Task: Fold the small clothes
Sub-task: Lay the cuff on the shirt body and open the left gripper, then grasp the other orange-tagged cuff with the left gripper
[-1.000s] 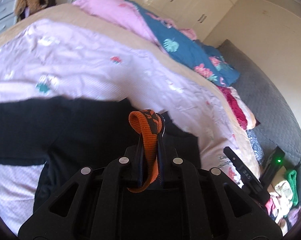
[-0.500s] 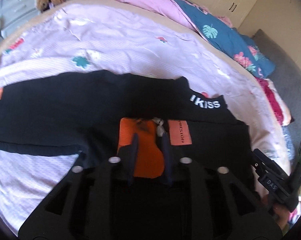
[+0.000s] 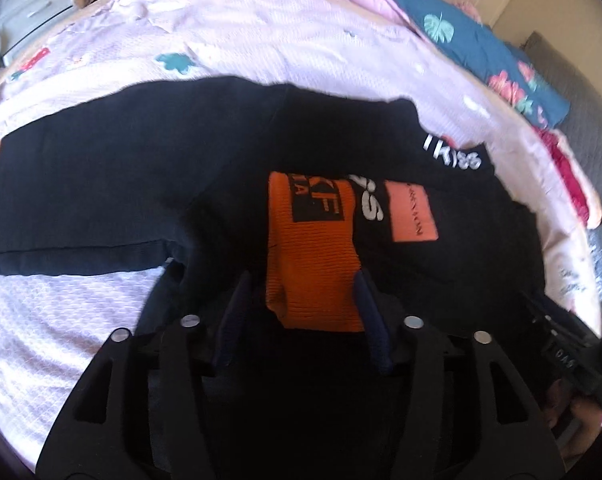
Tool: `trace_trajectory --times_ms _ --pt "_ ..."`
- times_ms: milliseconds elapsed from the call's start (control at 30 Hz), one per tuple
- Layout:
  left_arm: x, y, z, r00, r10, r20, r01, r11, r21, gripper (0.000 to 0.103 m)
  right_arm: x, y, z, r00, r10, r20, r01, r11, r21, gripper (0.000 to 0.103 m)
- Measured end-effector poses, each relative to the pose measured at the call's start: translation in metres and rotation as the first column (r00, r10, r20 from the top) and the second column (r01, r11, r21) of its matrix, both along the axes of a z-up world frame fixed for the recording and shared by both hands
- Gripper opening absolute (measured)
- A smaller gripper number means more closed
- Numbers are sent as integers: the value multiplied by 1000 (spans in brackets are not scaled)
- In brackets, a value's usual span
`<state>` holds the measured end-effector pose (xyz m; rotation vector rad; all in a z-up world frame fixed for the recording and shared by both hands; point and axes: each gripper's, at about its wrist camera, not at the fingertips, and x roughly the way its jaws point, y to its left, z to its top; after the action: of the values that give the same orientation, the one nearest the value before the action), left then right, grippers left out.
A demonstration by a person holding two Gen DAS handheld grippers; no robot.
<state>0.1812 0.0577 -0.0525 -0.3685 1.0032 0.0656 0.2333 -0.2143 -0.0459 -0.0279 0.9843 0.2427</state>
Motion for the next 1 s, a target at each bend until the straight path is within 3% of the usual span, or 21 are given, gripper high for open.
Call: trace_trajectory --times_ms 67,133,200,267,433,833,1000 --pt "-6 5 8 1000 11 25 -11 1000 -2 57 -4 3 6 1000 -1 19 1 1000 15 79" --pt "-14 15 16 998 30 52 -30 1000 -3 60 -10 10 15 999 4 51 -6 1000 31 90" --pt "-21 24 22 996 58 68 -59 998 7 69 -17 20 24 997 21 80 -24 999 40 96" --pt "-29 35 27 991 107 77 -111 993 50 85 -26 35 32 993 45 107 -50 998 47 97" --pt "-48 74 33 971 218 96 -224 973 62 93 -42 78 48 982 116 152 -126 990 58 99" --pt "-85 148 31 912 400 93 -405 913 40 94 -62 172 65 948 264 176 -273 962 26 99" --pt "-97 179 27 870 486 83 -489 871 33 94 -65 199 67 935 305 182 -312 950 11 99"
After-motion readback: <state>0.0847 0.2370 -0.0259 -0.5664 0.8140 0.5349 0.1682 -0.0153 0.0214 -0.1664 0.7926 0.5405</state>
